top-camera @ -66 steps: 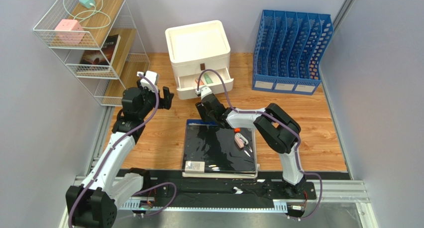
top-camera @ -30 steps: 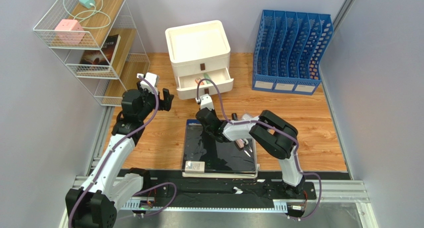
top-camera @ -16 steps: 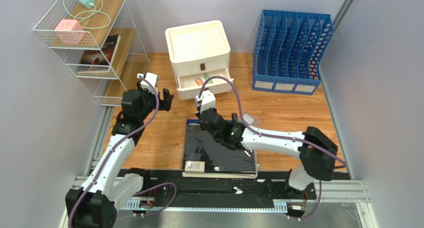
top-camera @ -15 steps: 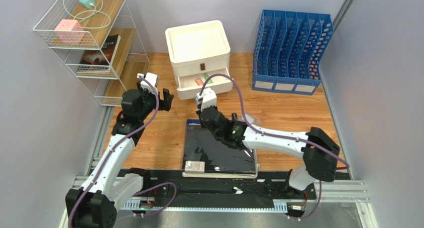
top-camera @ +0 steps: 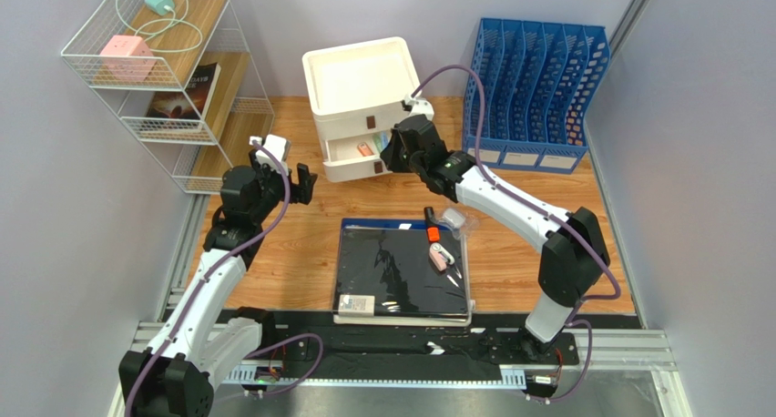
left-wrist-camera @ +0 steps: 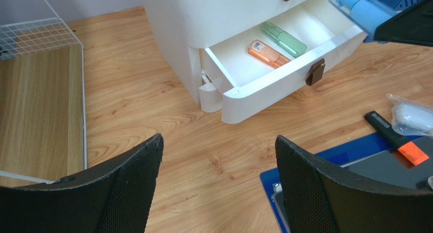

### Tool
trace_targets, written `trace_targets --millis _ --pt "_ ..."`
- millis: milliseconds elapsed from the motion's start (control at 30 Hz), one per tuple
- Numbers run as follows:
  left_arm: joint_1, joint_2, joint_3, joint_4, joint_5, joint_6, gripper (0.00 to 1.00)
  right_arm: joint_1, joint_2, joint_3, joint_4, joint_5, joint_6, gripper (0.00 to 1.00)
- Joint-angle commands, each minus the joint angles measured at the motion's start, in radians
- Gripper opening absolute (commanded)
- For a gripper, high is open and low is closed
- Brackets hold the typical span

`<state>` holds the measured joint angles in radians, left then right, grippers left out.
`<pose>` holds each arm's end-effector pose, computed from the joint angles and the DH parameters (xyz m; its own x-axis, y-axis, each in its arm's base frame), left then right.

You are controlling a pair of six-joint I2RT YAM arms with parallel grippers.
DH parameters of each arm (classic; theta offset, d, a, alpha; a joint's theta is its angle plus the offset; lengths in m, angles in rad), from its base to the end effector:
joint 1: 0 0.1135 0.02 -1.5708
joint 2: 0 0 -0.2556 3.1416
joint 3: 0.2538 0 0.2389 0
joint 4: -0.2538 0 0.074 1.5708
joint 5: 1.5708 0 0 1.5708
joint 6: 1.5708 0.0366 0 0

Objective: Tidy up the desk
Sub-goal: Place the stationery in the drawer.

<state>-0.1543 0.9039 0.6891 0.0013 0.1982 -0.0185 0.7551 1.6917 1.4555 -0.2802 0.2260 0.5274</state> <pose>0.2044 -0.0391 0.3004 -0.2156 0.0152 -0.9764 0.3369 0.9396 -0.0598 0.2860 0.2579 0.3173 -0.5754 0.1320 -0.8071 -0.2736 0.8990 0.3421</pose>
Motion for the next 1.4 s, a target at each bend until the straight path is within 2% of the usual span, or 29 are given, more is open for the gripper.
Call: trace_targets --millis 0,500,567,667,700,800,867,933,1067,1167,1267,1300,1333,1367 --pt "0.004 -0.030 -0.013 0.045 -0.003 0.015 0.86 -0.022 0.045 0.043 -0.057 -0.134 0.098 0.00" --pt "0.004 -0.023 -0.011 0.048 0.001 0.015 0.86 -0.112 0.187 0.195 -0.112 -0.189 0.138 0.00" --pt "0.004 -0.025 -0.011 0.048 0.001 0.015 0.86 -0.122 0.213 0.236 -0.126 -0.198 0.152 0.03" --pt "0.004 -0.028 -0.013 0.048 0.003 0.015 0.86 -0.126 0.235 0.289 -0.148 -0.212 0.160 0.32" --pt "0.004 -0.031 -0.014 0.048 0.001 0.017 0.86 -0.128 0.246 0.305 -0.166 -0.211 0.161 0.51" --pt "0.004 -0.037 -0.016 0.046 0.004 0.017 0.86 -0.128 0.263 0.344 -0.186 -0.211 0.154 0.80" --pt "0.004 -0.037 -0.016 0.048 0.003 0.015 0.86 -0.126 0.260 0.356 -0.192 -0.209 0.142 0.87" --pt "0.004 -0.036 -0.016 0.048 0.006 0.015 0.86 -0.122 0.243 0.358 -0.197 -0.179 0.126 0.89" --pt "0.004 -0.031 -0.014 0.046 0.010 0.015 0.86 -0.083 0.149 0.307 -0.163 -0.068 0.051 0.89" --pt "0.004 -0.031 -0.016 0.046 0.013 0.017 0.86 -0.022 0.031 0.177 -0.076 0.070 -0.053 0.86" --pt "0.004 -0.028 -0.014 0.046 0.021 0.014 0.86 0.030 -0.055 0.030 -0.030 0.147 -0.087 0.53" --pt "0.004 -0.026 -0.014 0.048 0.018 0.012 0.86 0.044 -0.067 -0.003 -0.021 0.189 -0.095 0.32" --pt "0.004 -0.025 -0.014 0.049 0.018 0.012 0.86 0.074 -0.076 -0.068 -0.011 0.219 -0.105 0.23" --pt "0.004 -0.025 -0.013 0.049 0.015 0.012 0.86 0.088 -0.090 -0.096 0.018 0.237 -0.113 0.17"
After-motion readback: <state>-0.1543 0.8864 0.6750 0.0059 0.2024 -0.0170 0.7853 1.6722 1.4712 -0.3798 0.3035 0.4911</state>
